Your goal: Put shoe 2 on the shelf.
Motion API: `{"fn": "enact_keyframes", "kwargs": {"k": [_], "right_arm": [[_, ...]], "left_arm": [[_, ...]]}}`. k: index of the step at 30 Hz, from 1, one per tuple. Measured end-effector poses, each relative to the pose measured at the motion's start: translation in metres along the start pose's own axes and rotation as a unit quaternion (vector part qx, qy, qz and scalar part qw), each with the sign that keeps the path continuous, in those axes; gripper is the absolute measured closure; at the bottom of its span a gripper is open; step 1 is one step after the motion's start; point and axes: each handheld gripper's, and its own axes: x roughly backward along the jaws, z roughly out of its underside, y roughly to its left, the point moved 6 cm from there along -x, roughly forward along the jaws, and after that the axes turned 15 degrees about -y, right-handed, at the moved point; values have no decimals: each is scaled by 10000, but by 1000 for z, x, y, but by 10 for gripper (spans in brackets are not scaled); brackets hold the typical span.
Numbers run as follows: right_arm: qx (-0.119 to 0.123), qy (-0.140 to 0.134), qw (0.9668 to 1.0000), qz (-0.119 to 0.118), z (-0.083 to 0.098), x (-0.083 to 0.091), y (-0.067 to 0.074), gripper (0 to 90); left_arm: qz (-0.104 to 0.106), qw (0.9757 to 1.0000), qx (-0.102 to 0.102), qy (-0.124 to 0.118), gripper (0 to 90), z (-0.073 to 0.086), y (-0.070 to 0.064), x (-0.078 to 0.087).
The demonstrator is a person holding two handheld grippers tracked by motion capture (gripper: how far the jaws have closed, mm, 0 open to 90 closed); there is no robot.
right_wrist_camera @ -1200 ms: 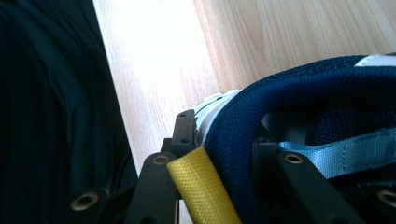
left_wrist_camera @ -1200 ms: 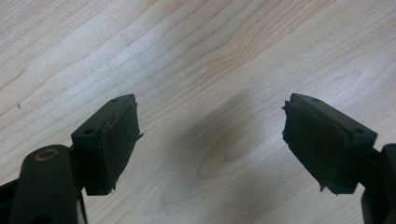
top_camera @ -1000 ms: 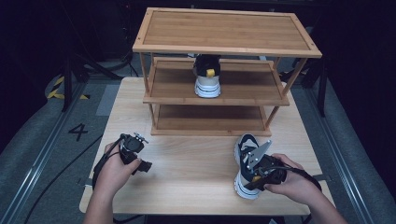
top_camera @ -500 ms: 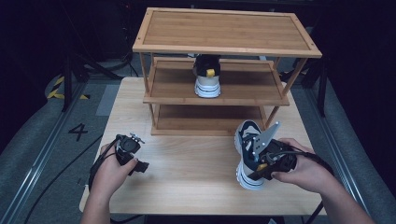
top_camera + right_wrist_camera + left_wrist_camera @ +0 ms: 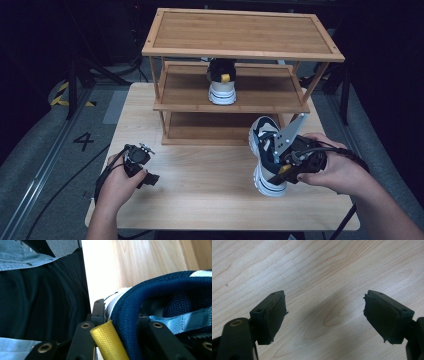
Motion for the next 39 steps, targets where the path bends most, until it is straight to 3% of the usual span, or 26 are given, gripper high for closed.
{"fn": "enact_keyframes", "kwargs": {"k": [7, 15, 20, 21, 24, 25, 27, 28, 30, 39], "right_arm": [[190, 36, 9998, -28, -20, 16, -1, 704], [244, 62, 9996, 95, -42, 29, -20, 704], [297, -20, 9995, 141, -57, 34, -42, 703], [301, -32, 9994, 161, -60, 34, -48, 701], [328, -75, 9991, 243, -66, 35, -64, 699], [344, -103, 9989, 301, -69, 35, -71, 699], [343, -114, 9989, 289, -73, 35, -82, 699], [360, -143, 9989, 273, -74, 35, -87, 699], [353, -146, 9990, 237, -77, 32, -97, 699], [403, -46, 9987, 316, -83, 20, -133, 692]], "left_arm": [[-18, 10000, 35, -11, 184, 1, 2, 0], [-31, 10000, 55, -12, 183, 3, 4, 1], [-37, 9999, 162, 27, 184, 7, 4, 3], [-45, 10000, 84, -21, 184, 8, 6, 3], [-91, 9999, 83, -16, 184, 12, 9, 5], [-76, 9998, 193, 16, 184, 14, 8, 5], [-117, 9998, 156, -6, 184, 17, 11, 7], [-101, 9996, 260, 20, 184, 19, 10, 8], [-111, 9997, 218, 6, 185, 22, 12, 10], [-189, 9990, 412, -1, 184, 36, 14, 19]]}}
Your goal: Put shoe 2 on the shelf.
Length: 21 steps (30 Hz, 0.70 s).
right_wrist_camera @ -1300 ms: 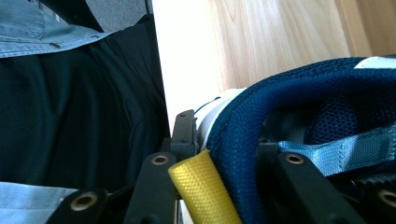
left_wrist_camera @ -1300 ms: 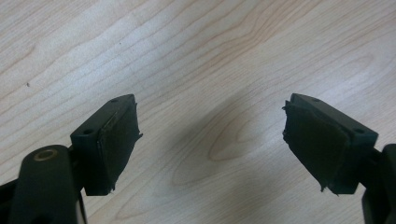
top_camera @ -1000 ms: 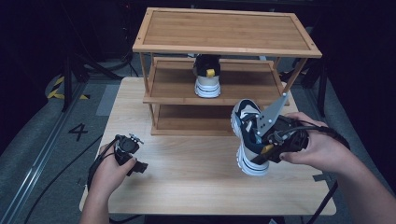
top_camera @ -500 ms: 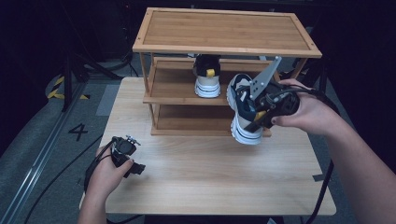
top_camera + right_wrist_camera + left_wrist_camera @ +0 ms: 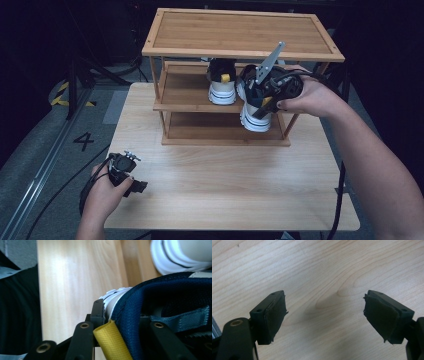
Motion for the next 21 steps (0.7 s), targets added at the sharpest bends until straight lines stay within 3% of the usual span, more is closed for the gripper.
{"fn": "enact_keyframes", "kwargs": {"k": [4, 8, 9, 12, 16, 18, 20, 21], "right_arm": [[-99, 20, 9999, 25, -1, -3, -12, 691], [-48, -5, 9999, 107, 0, -8, -21, 690], [8, -44, 10000, 35, -1, -9, -23, 690], [-45, -33, 9999, 114, -3, -11, -26, 689], [82, -30, 9999, 148, -4, -13, -27, 680], [133, -64, 9997, 219, -4, -13, -28, 643], [307, -211, 9986, 371, -6, -14, -31, 557], [282, -233, 9985, 415, -6, -15, -30, 517]], "left_arm": [[-37, 10000, 85, -19, 185, 5, 3, 3], [-35, 9999, 125, -29, 185, 7, 5, 5], [-57, 9999, 101, -31, 185, 7, 6, 5], [-59, 9998, 177, -44, 188, 7, 4, 4], [-18, 10000, 97, 3, 189, 7, 3, 3], [-26, 10000, 89, -14, 189, 5, 3, 3], [-6, 10000, 75, -25, 189, 3, 2, 3], [-5, 10000, 49, -31, 189, 2, 2, 2]]}}
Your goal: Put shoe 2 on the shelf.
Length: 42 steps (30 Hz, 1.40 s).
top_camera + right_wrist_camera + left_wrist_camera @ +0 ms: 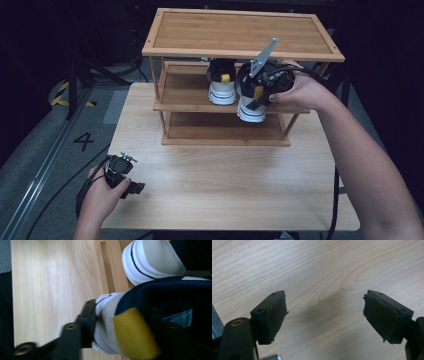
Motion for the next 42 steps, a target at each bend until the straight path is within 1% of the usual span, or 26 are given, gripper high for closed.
{"fn": "enact_keyframes", "kwargs": {"k": [1, 2, 5, 6, 7, 9, 11, 12, 13, 15, 16, 20, 21, 22, 24, 26, 27, 28, 31, 34, 35, 36, 37, 39, 41, 42], "right_arm": [[41, -30, 9999, 111, 0, 0, 0, 483], [78, -86, 9997, 203, 0, 0, -1, 470], [121, -226, 9990, 355, 0, 4, -1, 458], [172, -309, 9987, 380, 0, 5, 0, 454], [185, -380, 9980, 460, 0, 7, 0, 446], [202, -573, 9965, 571, -2, 13, 1, 445], [176, -814, 9945, 641, -5, 20, 3, 444], [158, -906, 9933, 697, -6, 24, 4, 444], [153, -965, 9922, 769, -7, 28, 5, 444], [101, -1089, 9902, 864, -7, 37, 7, 443], [49, -1155, 9894, 877, -7, 41, 8, 448], [-107, -1418, 9839, 1080, -3, 59, 14, 486], [-139, -1481, 9827, 1107, -2, 62, 16, 497], [-187, -1553, 9807, 1172, -2, 66, 19, 518], [-399, -1779, 9753, 1251, 0, 74, 25, 550], [-640, -1874, 9712, 1325, 3, 78, 29, 590], [-698, -1906, 9696, 1367, 4, 79, 31, 608], [-808, -1987, 9663, 1422, 7, 80, 34, 639], [-996, -2067, 9610, 1544, 15, 77, 42, 727], [-1158, -2076, 9581, 1598, 23, 66, 46, 794], [-1218, -2084, 9564, 1645, 25, 62, 47, 817], [-1218, -2084, 9564, 1645, 25, 62, 47, 817], [-1329, -2159, 9541, 1595, 31, 51, 47, 854], [-1415, -2148, 9545, 1508, 35, 41, 46, 873], [-1439, -2111, 9541, 1561, 38, 36, 44, 892], [-1429, -2078, 9533, 1664, 40, 32, 40, 899]], "left_arm": [[29, 10000, 11, 5, 189, -1, -1, -1], [40, 10000, -25, 18, 188, -3, -1, -2], [88, 9999, -64, 20, 189, -8, -3, -6], [108, 9999, -79, 6, 189, -11, -3, -7], [117, 9999, -111, 2, 189, -13, -3, -8], [167, 9998, -136, -10, 189, -18, -5, -11], [170, 9995, -254, -15, 189, -22, -5, -13], [211, 9996, -192, 12, 189, -24, -7, -14], [203, 9994, -283, -8, 189, -26, -7, -15], [268, 9994, -207, 29, 189, -29, -10, -17], [272, 9992, -286, -13, 189, -32, -10, -18], [322, 9986, -413, 10, 188, -37, -13, -21], [370, 9986, -381, 2, 188, -38, -15, -22], [372, 9986, -375, -2, 188, -39, -16, -22], [364, 9985, -409, 44, 188, -40, -16, -23], [316, 9987, -403, 50, 188, -40, -16, -23], [335, 9987, -390, 46, 190, -41, -17, -23], [353, 9986, -394, 37, 190, -41, -17, -23], [353, 9986, -397, 38, 188, -40, -17, -22], [332, 9988, -351, 19, 189, -39, -17, -22], [336, 9988, -358, 38, 188, -38, -16, -22], [336, 9988, -358, 38, 188, -38, -16, -22], [318, 9988, -365, 28, 188, -36, -15, -21], [304, 9991, -297, 34, 189, -34, -14, -20], [283, 9992, -296, 45, 189, -31, -13, -19], [270, 9992, -291, 14, 189, -30, -12, -19]]}}
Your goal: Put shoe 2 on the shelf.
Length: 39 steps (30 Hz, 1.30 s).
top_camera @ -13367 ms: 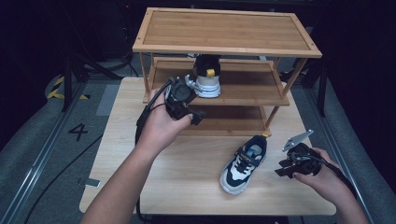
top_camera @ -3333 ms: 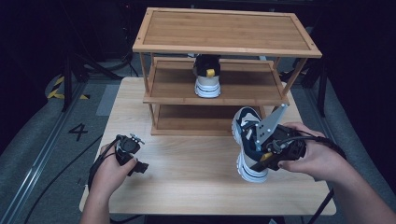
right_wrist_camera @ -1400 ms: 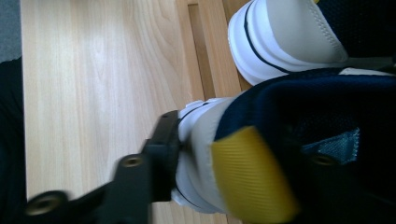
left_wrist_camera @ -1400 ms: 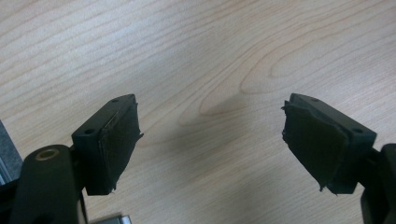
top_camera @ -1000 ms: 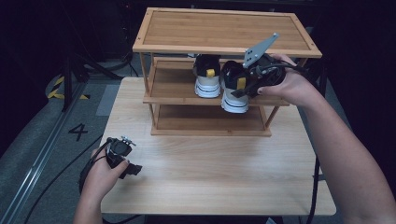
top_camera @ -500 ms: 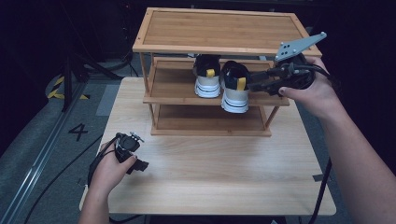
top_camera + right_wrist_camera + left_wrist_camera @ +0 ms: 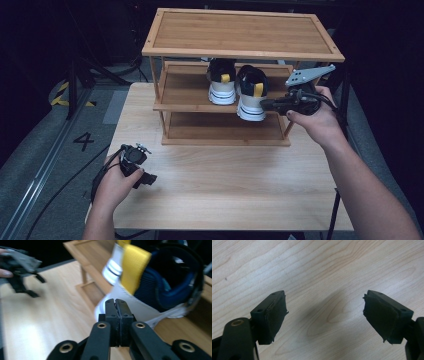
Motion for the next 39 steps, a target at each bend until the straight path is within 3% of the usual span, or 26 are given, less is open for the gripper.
{"fn": "enact_keyframes", "kwargs": {"k": [2, 4, 5, 11, 16, 19, 24, 25, 27, 29, 32, 36, 39], "right_arm": [[12, 28, 9999, 141, 3, -5, -7, 900], [-117, -71, 9999, 77, 2, -10, -13, 900], [-88, -78, 9998, 157, 2, -13, -16, 900], [163, 0, 9986, 507, 0, -27, -32, 900], [534, 4, 9946, 889, 4, -36, -46, 900], [456, -73, 9959, 784, 4, -39, -46, 896], [416, -174, 9968, 666, 4, -29, -38, 813], [339, -274, 9974, 570, 5, -16, -32, 724], [244, -320, 9982, 445, 10, -2, -26, 632], [192, -275, 9987, 393, 20, 11, -22, 558], [-3, -280, 9984, 500, 46, 33, -18, 512], [-262, -48, 9974, 671, 92, 58, -22, 462], [-447, 168, 9950, 876, 130, 73, -28, 360]], "left_arm": [[-11, 10000, 28, 28, 190, 4, 1, 2], [-31, 10000, 75, 23, 189, 8, 2, 4], [-42, 9999, 153, 42, 190, 11, 2, 6], [-131, 9997, 228, 16, 189, 22, 6, 12], [-157, 9995, 279, 19, 189, 26, 6, 14], [-160, 9996, 246, 24, 190, 26, 7, 14], [-134, 9995, 299, 25, 189, 25, 6, 13], [-138, 9995, 270, 21, 190, 24, 6, 12], [-118, 9997, 201, 0, 190, 21, 5, 10], [-47, 9998, 200, -71, 189, 18, 2, 7], [-18, 9999, 117, -56, 190, 16, 1, 6], [-29, 9999, 18, -95, 188, 9, -3, 1], [-68, 9998, -65, -153, 187, 6, -4, -2]]}}
